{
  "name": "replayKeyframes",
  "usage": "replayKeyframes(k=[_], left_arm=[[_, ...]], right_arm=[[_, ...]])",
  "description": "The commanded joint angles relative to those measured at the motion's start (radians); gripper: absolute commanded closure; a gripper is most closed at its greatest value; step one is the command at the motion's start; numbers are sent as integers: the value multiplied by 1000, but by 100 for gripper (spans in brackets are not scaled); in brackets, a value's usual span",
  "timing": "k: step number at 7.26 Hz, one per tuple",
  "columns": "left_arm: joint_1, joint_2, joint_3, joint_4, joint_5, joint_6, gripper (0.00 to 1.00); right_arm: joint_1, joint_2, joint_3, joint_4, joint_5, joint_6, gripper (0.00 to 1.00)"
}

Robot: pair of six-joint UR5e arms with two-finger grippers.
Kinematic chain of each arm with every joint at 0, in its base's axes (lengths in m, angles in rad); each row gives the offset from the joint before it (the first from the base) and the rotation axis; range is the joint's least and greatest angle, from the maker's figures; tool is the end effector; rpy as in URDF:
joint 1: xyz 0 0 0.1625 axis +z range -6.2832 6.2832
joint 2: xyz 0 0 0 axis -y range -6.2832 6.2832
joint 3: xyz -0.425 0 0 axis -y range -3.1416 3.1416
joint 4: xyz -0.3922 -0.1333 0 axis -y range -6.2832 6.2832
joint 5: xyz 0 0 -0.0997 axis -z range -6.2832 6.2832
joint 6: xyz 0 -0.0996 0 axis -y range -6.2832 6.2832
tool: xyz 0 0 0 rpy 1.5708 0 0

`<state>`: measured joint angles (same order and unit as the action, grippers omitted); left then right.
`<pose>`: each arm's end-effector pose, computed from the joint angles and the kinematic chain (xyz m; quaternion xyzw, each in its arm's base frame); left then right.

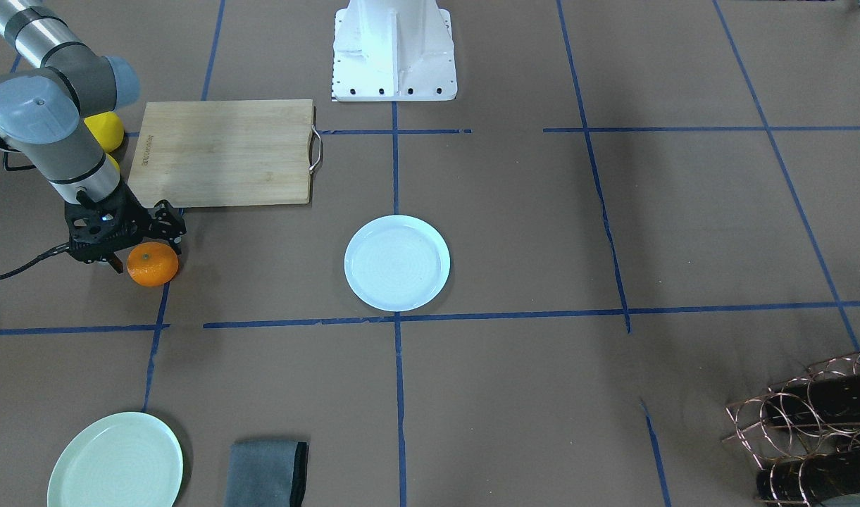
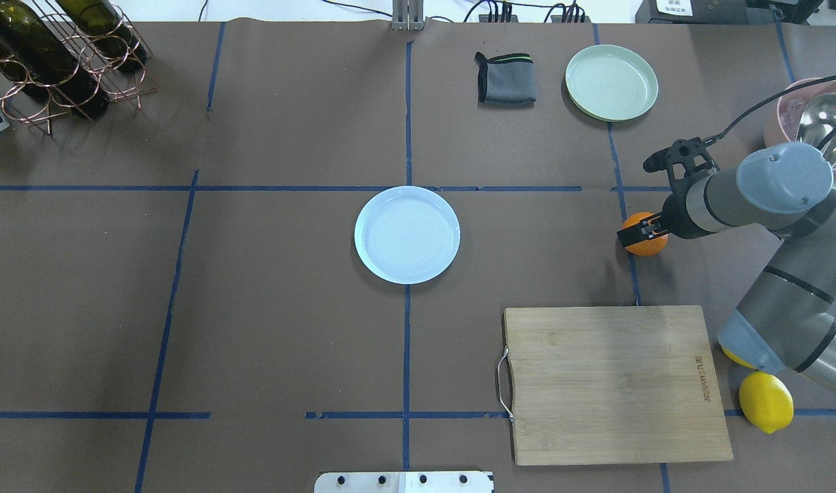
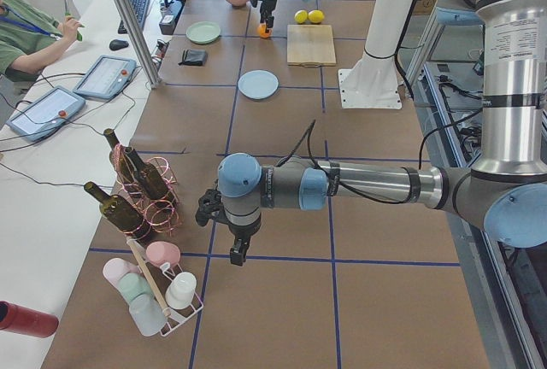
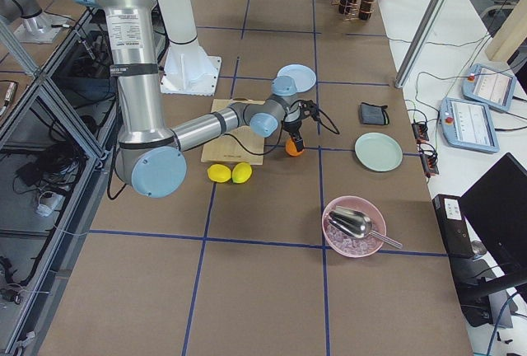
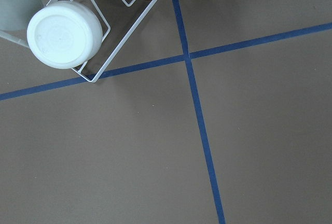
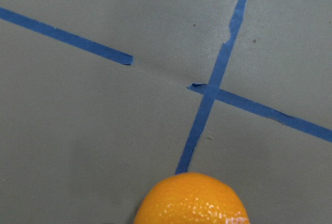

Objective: Pick orange to plate
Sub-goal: 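Close the right gripper on the orange and lift it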

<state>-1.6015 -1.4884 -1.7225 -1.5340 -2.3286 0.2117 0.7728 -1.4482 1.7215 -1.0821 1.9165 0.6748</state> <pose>-0.0789 -0.4561 0.6280 0.0597 0.3653 0.0899 0.9246 -0.3360 -0.4667 0.4774 0.1642 -0.3643 -0.1201 0.9088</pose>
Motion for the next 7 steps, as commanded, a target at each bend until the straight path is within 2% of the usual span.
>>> replayKeyframes(k=[1,4,6,7], left_arm=[[0,-3,0,0,0,0,0],[0,-4,0,0,2,0,0],[0,-4,-2,0,2,0,0],[0,-4,-3,0,3,0,0]], right_arm=[[-7,3,-23,-1,-1,0,0],[-46,5,-36,7,-62,2,0],[-40,32,-27,-2,-54,2,89],[-40,37,-11,-4,-53,8,97]])
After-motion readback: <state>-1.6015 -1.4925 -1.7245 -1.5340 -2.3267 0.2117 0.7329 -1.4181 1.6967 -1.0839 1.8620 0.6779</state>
